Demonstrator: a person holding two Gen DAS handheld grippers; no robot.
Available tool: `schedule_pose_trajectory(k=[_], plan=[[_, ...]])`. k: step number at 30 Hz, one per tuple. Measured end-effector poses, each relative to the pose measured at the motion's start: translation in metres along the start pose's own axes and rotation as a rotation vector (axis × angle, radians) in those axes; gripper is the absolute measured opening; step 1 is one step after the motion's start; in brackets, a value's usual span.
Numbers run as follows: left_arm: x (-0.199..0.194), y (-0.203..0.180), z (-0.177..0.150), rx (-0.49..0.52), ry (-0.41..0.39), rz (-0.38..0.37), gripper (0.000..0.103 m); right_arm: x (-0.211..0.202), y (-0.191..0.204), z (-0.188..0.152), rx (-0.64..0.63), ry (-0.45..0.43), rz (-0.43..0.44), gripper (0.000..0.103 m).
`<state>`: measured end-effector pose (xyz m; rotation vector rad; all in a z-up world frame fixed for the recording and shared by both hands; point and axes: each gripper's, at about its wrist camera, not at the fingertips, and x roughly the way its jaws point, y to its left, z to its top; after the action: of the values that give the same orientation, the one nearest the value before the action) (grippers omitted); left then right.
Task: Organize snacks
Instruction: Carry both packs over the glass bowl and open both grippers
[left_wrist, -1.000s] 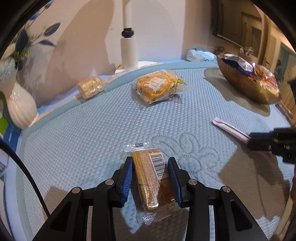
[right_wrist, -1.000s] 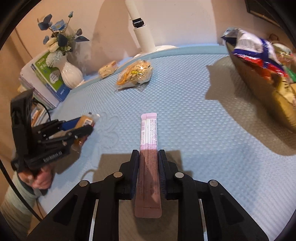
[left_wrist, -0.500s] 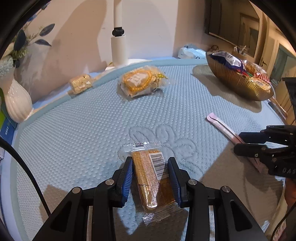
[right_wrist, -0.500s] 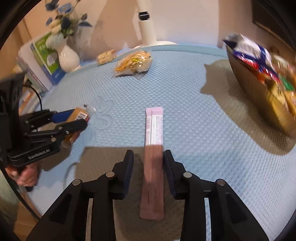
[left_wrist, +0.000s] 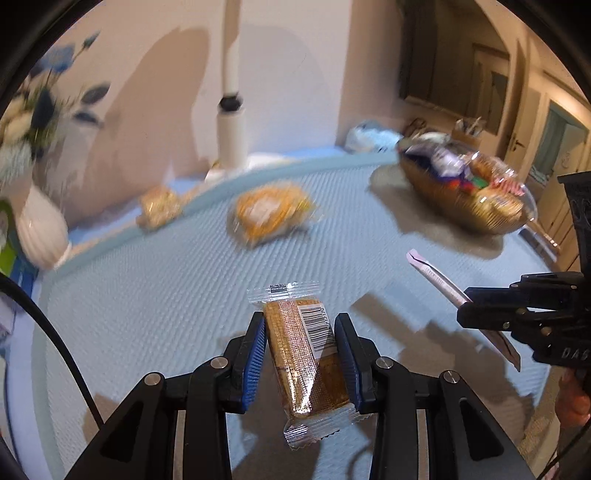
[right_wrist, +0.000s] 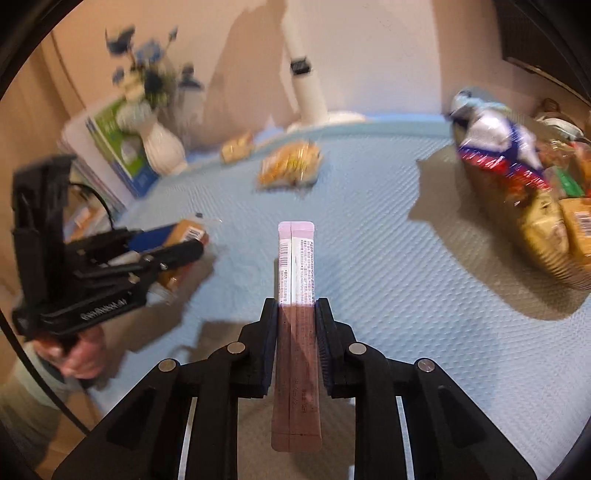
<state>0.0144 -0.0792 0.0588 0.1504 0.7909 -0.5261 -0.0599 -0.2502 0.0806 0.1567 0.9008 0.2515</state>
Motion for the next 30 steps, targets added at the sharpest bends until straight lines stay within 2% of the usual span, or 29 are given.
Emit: schedule_pose_trajectory(k=[2,6,8,12,16,21,22,23,25,28,30], plan=[[-0.005,-0.013,0.017,0.020,-0.030,-0.022,0.036,-0.019,-0.009,0.007,0.023,-0.041,0.005,0.019],[-0.006,-0.041,0.058,0.058,-0.083,-0.079,0.036,-0.064,-0.033,0.026,0.062,-0.153,-0.053,0.019],[-0.002,-0.060,0.085,0.079,-0.110,-0.122,0.036,-0.085,-0.050,0.037,0.089,-0.212,-0.099,0.019],[0.015,-0.100,0.134,0.108,-0.143,-0.204,0.036,-0.115,-0.092,0.062,0.180,-0.306,-0.246,0.019],[0.040,-0.138,0.170,0.123,-0.133,-0.274,0.036,-0.128,-0.132,0.079,0.282,-0.349,-0.303,0.019],[0.074,-0.176,0.202,0.140,-0.117,-0.327,0.036,-0.127,-0.159,0.094,0.331,-0.354,-0.365,0.021],[0.079,-0.180,0.206,0.139,-0.114,-0.337,0.037,-0.123,-0.165,0.098,0.336,-0.345,-0.367,0.026],[0.088,-0.185,0.211,0.137,-0.100,-0.336,0.040,-0.118,-0.169,0.101,0.345,-0.326,-0.365,0.039],[0.097,-0.185,0.215,0.119,-0.085,-0.292,0.067,-0.117,-0.176,0.100,0.358,-0.321,-0.351,0.046],[0.096,-0.175,0.211,0.106,-0.078,-0.304,0.068,-0.117,-0.175,0.093,0.354,-0.319,-0.334,0.047],[0.088,-0.159,0.206,0.086,-0.078,-0.287,0.068,-0.117,-0.172,0.091,0.347,-0.313,-0.335,0.047]])
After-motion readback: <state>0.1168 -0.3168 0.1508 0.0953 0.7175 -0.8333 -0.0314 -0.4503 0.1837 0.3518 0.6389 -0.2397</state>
